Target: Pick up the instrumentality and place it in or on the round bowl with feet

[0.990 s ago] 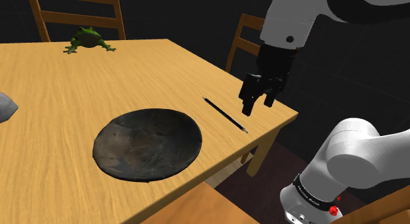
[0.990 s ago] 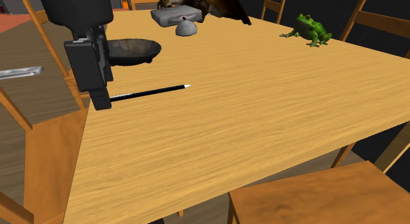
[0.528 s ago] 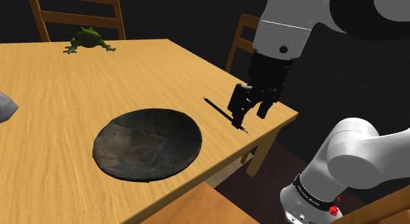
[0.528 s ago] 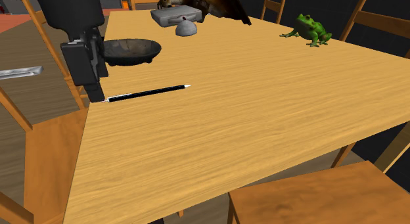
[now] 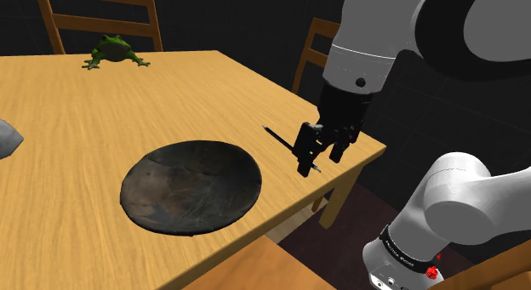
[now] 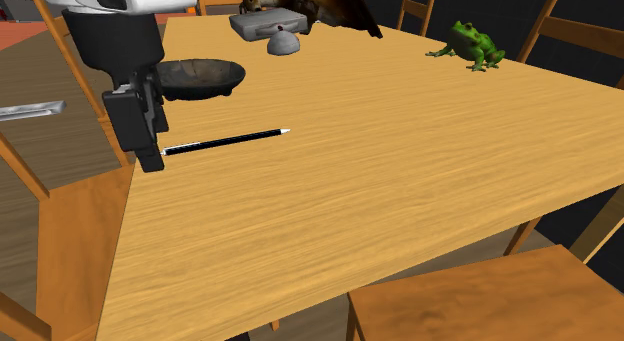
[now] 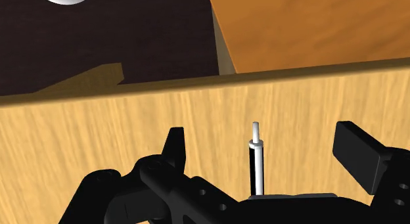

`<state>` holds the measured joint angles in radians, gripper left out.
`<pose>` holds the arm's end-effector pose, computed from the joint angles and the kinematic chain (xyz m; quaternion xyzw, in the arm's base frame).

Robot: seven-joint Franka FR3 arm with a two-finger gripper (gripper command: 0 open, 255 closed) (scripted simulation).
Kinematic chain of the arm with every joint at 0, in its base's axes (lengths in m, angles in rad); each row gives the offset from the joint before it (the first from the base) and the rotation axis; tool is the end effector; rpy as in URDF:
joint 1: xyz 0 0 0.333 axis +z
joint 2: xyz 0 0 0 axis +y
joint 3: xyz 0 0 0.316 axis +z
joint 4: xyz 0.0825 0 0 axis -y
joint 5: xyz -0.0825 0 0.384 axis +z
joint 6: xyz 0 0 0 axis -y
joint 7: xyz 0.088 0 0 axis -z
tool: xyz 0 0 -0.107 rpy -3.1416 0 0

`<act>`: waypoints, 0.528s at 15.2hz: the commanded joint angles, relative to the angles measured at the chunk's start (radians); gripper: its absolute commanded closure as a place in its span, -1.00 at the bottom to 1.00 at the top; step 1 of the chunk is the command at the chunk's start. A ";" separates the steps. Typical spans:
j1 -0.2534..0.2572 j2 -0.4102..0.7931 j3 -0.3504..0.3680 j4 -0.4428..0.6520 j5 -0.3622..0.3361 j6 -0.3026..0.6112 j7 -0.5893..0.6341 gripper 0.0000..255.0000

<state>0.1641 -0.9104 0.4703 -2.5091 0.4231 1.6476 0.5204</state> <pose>0.2094 0.2368 0.5245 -0.9986 0.0443 0.0137 0.0243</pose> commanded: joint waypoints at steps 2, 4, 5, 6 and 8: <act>0.000 0.000 0.000 0.000 0.000 0.001 0.000 -1.00; 0.000 0.000 0.000 0.000 0.000 0.000 0.000 1.00; 0.000 0.000 0.000 0.000 0.000 0.000 0.000 1.00; 0.000 0.000 0.000 0.000 0.000 0.000 0.000 1.00; 0.000 0.001 0.001 0.000 0.000 0.001 0.000 1.00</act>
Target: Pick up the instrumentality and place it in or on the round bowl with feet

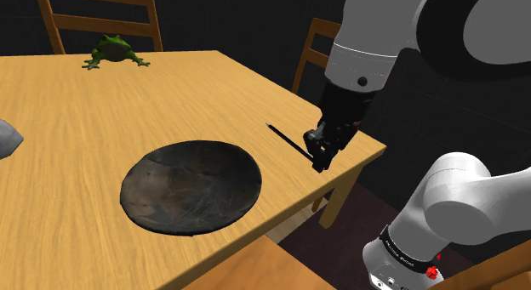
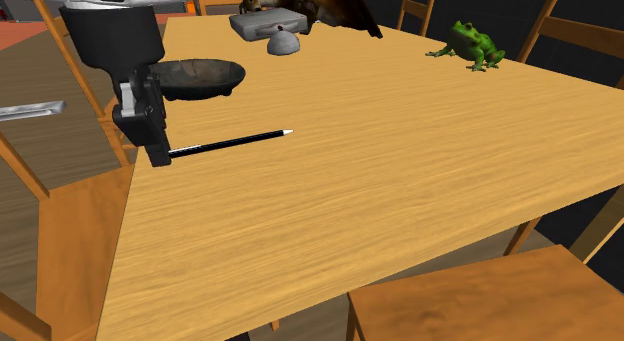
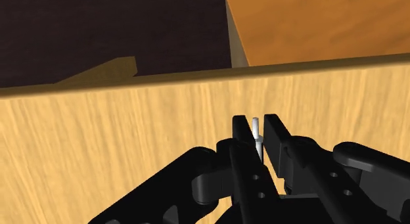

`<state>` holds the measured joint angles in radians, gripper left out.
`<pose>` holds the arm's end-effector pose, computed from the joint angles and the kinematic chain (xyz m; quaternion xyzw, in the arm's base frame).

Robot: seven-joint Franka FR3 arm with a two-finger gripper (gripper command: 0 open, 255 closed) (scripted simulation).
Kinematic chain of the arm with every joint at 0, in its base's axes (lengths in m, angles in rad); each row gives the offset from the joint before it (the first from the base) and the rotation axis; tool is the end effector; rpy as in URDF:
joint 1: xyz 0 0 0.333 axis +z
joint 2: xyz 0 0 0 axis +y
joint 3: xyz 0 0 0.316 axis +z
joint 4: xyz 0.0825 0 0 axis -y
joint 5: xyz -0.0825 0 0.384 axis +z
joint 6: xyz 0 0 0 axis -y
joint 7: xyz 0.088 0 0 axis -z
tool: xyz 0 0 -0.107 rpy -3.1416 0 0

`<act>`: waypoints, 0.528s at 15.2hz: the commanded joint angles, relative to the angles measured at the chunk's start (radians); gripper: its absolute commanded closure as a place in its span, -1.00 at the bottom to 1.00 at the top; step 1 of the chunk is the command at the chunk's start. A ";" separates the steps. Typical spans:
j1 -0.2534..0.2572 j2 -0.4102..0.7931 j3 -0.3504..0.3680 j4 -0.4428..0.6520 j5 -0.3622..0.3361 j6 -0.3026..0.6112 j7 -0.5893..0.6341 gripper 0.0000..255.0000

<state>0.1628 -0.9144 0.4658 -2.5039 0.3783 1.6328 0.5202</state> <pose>0.2099 0.2313 0.5270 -0.9990 0.0435 0.0062 0.0044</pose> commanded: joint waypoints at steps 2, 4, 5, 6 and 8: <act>0.003 0.002 0.007 -0.011 0.048 0.020 0.001 1.00; 0.002 0.005 0.009 -0.011 0.048 0.022 0.001 1.00; 0.011 0.008 -0.001 -0.006 0.040 0.018 0.006 1.00; 0.012 0.011 -0.008 0.007 0.033 0.008 0.010 1.00; 0.009 0.015 -0.016 0.035 0.025 -0.016 0.013 1.00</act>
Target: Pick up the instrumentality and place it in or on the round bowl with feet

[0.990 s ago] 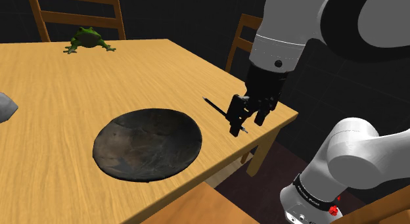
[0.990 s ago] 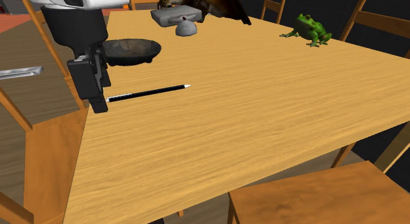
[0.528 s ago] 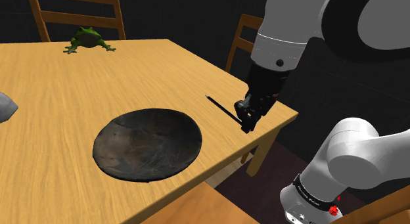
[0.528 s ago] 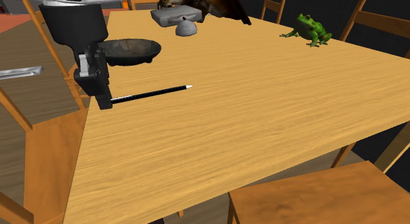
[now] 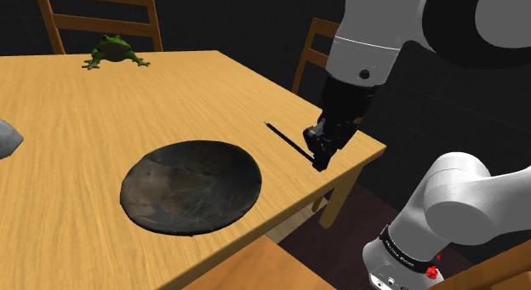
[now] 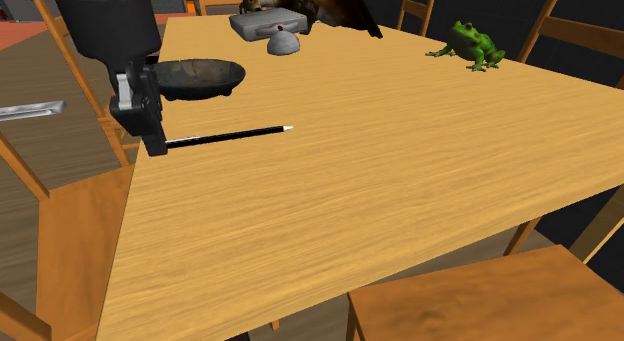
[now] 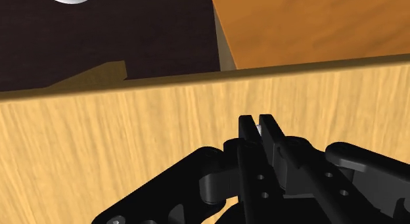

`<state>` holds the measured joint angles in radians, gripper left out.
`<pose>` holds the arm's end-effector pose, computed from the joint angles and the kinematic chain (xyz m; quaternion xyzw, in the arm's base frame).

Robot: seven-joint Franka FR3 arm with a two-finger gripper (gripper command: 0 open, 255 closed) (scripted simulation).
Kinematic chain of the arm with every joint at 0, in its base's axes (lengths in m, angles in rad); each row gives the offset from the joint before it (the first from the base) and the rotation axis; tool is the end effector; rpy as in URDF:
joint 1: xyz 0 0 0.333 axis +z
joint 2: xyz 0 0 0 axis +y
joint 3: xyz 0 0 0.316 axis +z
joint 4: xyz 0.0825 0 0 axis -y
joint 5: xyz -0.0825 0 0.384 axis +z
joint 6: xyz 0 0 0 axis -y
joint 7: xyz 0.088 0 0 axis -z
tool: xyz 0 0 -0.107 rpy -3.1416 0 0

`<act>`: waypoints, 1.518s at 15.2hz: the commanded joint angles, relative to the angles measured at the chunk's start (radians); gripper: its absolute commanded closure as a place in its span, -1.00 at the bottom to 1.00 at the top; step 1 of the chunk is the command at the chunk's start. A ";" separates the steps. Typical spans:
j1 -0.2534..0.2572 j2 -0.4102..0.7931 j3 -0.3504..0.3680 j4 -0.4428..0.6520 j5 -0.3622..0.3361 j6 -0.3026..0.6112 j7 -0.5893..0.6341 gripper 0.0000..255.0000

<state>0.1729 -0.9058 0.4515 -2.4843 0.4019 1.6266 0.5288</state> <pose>0.2094 0.2349 0.5354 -0.9987 0.0442 0.0119 0.0224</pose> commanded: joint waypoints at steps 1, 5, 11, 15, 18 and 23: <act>-0.003 0.009 -0.005 0.030 -0.002 -0.022 0.006 1.00; -0.009 0.021 -0.020 0.088 -0.017 -0.068 0.012 1.00; -0.019 0.045 -0.039 0.180 -0.036 -0.136 0.022 1.00; -0.025 0.064 -0.050 0.244 -0.048 -0.181 0.029 1.00; -0.029 0.081 -0.057 0.293 -0.056 -0.214 0.034 1.00; -0.037 0.135 -0.012 0.372 -0.039 -0.224 0.085 1.00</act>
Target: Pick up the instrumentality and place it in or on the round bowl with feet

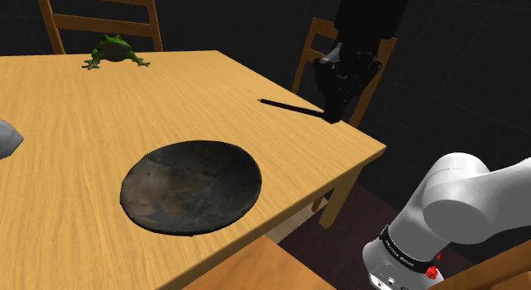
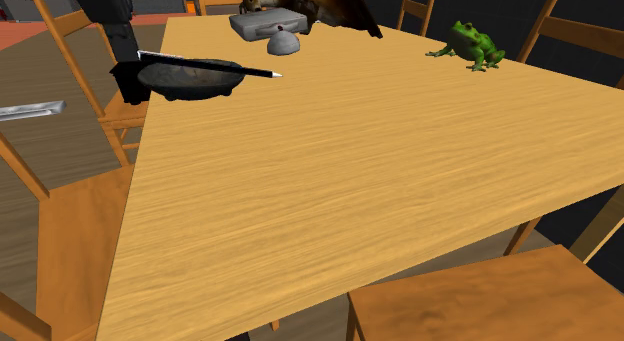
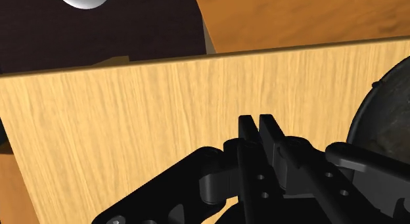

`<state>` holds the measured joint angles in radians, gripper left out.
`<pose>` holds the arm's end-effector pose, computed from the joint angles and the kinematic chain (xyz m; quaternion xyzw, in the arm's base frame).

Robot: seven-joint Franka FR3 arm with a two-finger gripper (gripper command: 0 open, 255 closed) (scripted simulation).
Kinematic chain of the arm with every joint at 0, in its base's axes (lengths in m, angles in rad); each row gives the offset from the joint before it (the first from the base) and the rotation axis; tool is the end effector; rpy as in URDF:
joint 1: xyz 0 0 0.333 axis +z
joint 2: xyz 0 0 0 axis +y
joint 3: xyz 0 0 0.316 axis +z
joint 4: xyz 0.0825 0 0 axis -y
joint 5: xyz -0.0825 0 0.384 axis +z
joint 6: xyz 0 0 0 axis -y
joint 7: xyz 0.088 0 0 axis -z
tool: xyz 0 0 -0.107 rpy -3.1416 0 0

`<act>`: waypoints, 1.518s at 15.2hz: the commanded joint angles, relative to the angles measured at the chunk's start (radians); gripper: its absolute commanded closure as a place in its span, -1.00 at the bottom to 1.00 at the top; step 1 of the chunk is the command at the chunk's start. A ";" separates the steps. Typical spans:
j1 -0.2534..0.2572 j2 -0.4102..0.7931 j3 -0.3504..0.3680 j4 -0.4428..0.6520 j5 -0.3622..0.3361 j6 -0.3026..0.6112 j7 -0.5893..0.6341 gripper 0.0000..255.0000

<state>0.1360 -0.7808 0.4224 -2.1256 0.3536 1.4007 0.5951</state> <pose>0.2113 0.2540 0.6474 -0.9986 0.0440 0.0135 0.0243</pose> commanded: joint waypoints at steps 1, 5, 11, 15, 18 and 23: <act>-0.003 0.032 0.043 0.035 0.018 0.009 0.042 1.00; -0.024 0.128 0.152 0.135 0.042 0.038 0.138 1.00; -0.081 0.310 0.347 0.318 0.022 0.081 0.302 1.00; -0.134 0.453 0.508 0.434 -0.042 0.118 0.424 1.00; -0.126 0.435 0.502 0.381 -0.029 0.156 0.411 1.00; -0.115 0.412 0.500 0.299 -0.011 0.219 0.394 1.00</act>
<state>0.0191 -0.3640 0.9228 -1.8095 0.3384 1.6063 0.9926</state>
